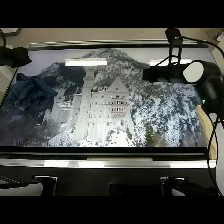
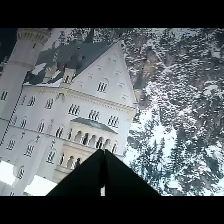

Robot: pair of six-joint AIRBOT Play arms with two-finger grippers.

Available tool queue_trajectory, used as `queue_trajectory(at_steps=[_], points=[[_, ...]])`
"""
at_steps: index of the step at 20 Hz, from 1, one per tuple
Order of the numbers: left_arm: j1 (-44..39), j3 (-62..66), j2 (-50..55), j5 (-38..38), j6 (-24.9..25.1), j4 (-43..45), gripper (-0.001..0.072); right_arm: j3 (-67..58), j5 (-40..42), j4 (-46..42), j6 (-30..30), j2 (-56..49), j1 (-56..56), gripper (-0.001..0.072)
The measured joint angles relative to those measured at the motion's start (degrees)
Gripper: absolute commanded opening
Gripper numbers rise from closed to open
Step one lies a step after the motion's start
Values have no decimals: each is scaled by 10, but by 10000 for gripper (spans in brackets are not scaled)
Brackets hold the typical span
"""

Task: Fold the clothes and pants, and hang the long-sleeved shirts on hangers.

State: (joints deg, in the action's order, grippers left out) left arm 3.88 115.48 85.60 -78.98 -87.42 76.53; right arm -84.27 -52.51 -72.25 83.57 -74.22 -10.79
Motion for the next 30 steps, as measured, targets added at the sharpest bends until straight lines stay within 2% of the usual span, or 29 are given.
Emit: queue_trajectory(at_steps=[30], points=[[0,0,0,-6,0,0,18,0,15,1,0,0,0,24]])
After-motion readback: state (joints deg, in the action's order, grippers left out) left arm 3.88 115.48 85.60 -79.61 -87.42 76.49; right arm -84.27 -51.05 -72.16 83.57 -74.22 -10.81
